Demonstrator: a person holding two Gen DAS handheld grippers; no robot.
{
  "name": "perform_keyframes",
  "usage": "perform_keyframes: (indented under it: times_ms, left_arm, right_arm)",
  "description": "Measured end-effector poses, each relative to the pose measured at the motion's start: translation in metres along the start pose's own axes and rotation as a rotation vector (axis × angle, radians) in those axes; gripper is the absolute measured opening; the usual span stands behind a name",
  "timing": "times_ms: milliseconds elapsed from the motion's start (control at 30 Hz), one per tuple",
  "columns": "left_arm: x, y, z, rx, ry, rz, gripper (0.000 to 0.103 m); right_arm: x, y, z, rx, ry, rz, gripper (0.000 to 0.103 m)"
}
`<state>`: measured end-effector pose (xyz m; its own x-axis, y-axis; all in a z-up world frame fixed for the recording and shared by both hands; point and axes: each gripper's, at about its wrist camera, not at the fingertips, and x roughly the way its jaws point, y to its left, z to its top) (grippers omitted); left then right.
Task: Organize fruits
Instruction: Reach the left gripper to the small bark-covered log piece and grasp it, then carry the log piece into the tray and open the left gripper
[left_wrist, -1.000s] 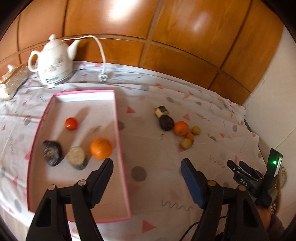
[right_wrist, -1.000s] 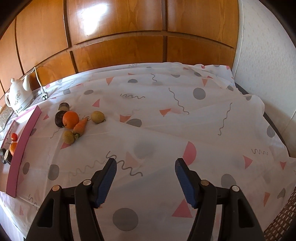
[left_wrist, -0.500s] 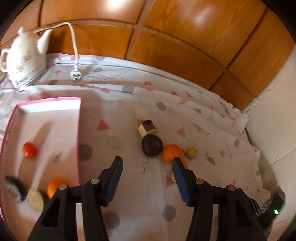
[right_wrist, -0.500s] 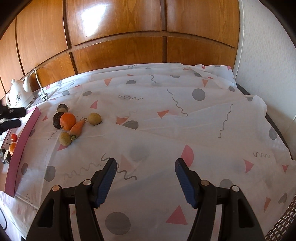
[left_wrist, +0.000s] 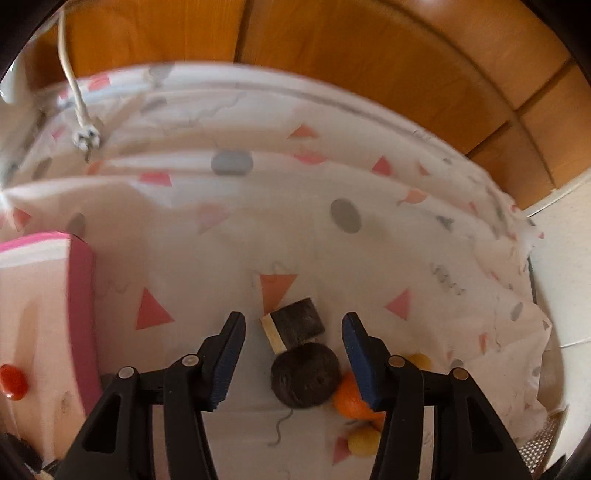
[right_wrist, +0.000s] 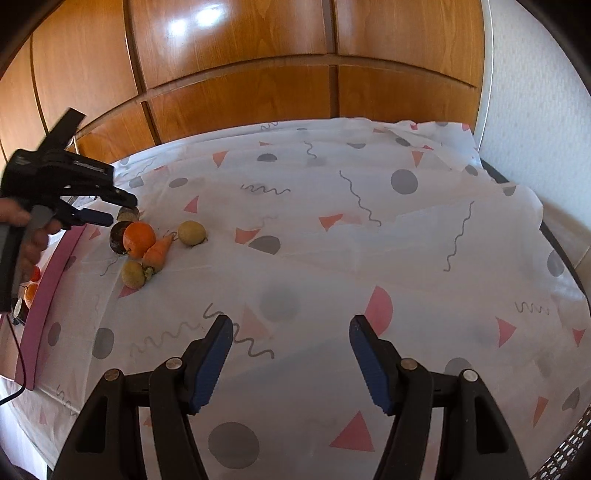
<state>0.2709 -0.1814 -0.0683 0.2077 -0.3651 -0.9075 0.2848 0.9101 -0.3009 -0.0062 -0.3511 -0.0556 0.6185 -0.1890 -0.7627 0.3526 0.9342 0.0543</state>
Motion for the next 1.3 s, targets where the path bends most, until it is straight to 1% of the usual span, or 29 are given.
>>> perform_keyframes:
  times_ms: [67,100,133,200,300,467,533,633,767,933,967,1067,1133,1233,1300]
  left_arm:
    - [0.008,0.002,0.001,-0.012,0.011,0.002,0.04]
    - [0.008,0.002,0.002,0.0,-0.011,0.003,0.039]
    - [0.006,0.002,0.001,0.003,-0.025,-0.011,0.039]
    - [0.002,0.007,-0.002,-0.014,-0.054,-0.038,0.039]
    - [-0.011,0.012,-0.007,-0.02,-0.106,-0.048,0.039]
    - [-0.045,0.018,-0.024,-0.008,-0.192,-0.055,0.039]
    - [-0.059,0.02,-0.032,-0.001,-0.223,-0.045,0.039]
    - [-0.083,0.032,-0.048,-0.021,-0.273,-0.054,0.039]
    - [-0.113,0.055,-0.07,-0.069,-0.34,-0.023,0.039]
    - [-0.143,0.099,-0.096,-0.147,-0.42,0.073,0.039]
    - [-0.147,0.108,-0.099,-0.169,-0.428,0.089,0.039]
    - [-0.148,0.137,-0.102,-0.239,-0.416,0.111,0.039]
    - [-0.147,0.15,-0.104,-0.272,-0.41,0.105,0.039]
    - [-0.141,0.161,-0.103,-0.296,-0.394,0.095,0.04]
    - [-0.139,0.164,-0.104,-0.31,-0.395,0.126,0.041]
  right_arm:
    - [0.0,-0.002,-0.001,0.003,0.003,0.0,0.067]
    - [0.0,-0.002,-0.001,0.004,0.003,0.001,0.067]
    - [0.0,-0.002,-0.001,0.004,0.003,0.002,0.067]
    - [0.001,-0.002,-0.001,0.001,0.003,0.003,0.067]
    - [0.002,-0.002,-0.001,0.004,0.009,0.006,0.067]
    - [0.007,-0.002,-0.004,0.008,0.026,0.007,0.067]
    - [0.007,-0.002,-0.005,0.01,0.03,0.008,0.067]
    - [0.006,0.001,-0.006,0.0,0.029,0.007,0.067]
    - [0.005,0.005,-0.008,-0.009,0.03,0.006,0.067]
    - [0.004,0.012,-0.009,-0.028,0.026,0.006,0.067]
    - [0.003,0.013,-0.01,-0.031,0.025,0.007,0.067]
    - [0.001,0.017,-0.011,-0.041,0.024,0.007,0.067]
    - [-0.001,0.02,-0.011,-0.05,0.02,0.006,0.067]
    - [-0.003,0.023,-0.011,-0.059,0.015,0.004,0.067]
    - [-0.004,0.024,-0.011,-0.064,0.014,0.002,0.067]
